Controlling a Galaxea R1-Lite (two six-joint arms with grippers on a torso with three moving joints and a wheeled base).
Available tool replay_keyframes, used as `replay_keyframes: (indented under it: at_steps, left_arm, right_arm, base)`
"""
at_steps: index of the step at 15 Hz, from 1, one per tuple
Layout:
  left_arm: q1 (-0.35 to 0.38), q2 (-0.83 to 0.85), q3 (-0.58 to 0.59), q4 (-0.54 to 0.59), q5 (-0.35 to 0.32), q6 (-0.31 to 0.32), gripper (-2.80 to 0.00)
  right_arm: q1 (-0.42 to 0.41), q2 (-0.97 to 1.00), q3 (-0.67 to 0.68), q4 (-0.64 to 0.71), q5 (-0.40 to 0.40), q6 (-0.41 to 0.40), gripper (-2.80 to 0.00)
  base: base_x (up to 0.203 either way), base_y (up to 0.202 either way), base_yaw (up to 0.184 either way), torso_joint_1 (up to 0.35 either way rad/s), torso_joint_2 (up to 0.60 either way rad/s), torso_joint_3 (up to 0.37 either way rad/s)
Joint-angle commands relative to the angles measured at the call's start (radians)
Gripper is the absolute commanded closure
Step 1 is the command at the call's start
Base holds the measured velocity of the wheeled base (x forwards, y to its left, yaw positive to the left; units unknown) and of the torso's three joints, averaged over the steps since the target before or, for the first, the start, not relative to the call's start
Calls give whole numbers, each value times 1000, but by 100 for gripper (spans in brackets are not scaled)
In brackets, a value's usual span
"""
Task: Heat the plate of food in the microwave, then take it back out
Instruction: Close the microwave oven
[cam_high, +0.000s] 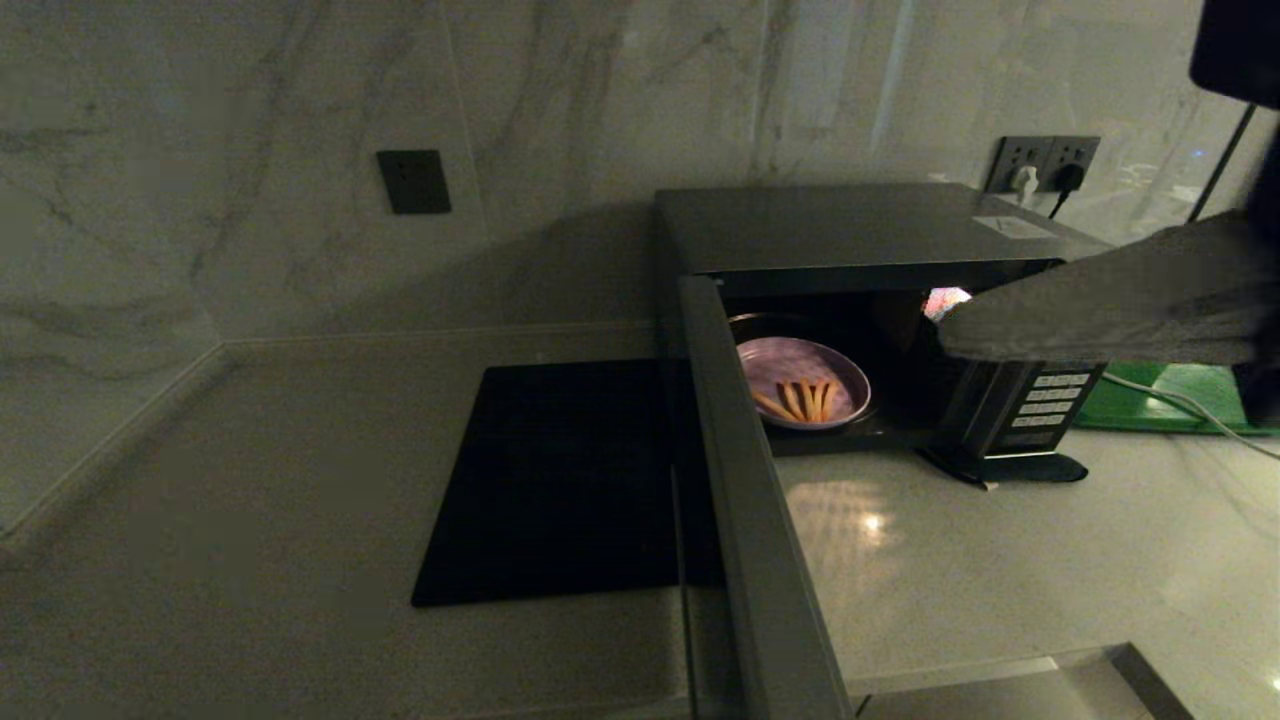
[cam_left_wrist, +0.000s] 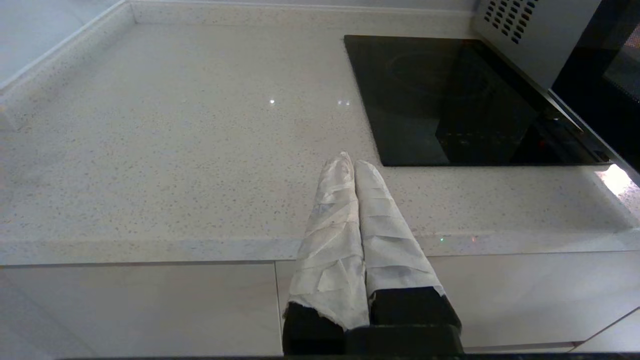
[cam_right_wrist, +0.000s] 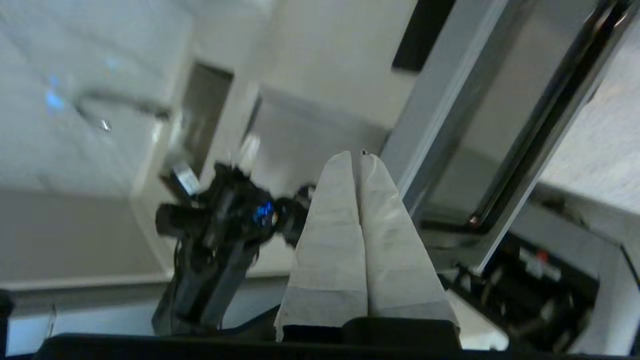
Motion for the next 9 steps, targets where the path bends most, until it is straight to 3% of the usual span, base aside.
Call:
replay_keyframes:
  at_steps: [1, 5, 8, 9]
  left_arm:
    - [0, 0, 0, 0, 0, -1, 0]
    - [0, 0, 0, 0, 0, -1, 0]
    - [0, 0, 0, 1, 0, -1, 0]
    - [0, 0, 0, 0, 0, -1, 0]
  right_arm:
    - [38, 122, -115, 95, 3, 6, 0]
    - [127, 237, -220, 208, -19, 4, 0]
    - [189, 321, -236, 254, -182, 5, 0]
    - [205, 336, -249, 257, -195, 6, 0]
  base:
    - [0, 0, 0, 0, 0, 0]
    - [0, 0, 0, 0, 0, 0]
    - [0, 0, 0, 0, 0, 0]
    - [0, 0, 0, 0, 0, 0]
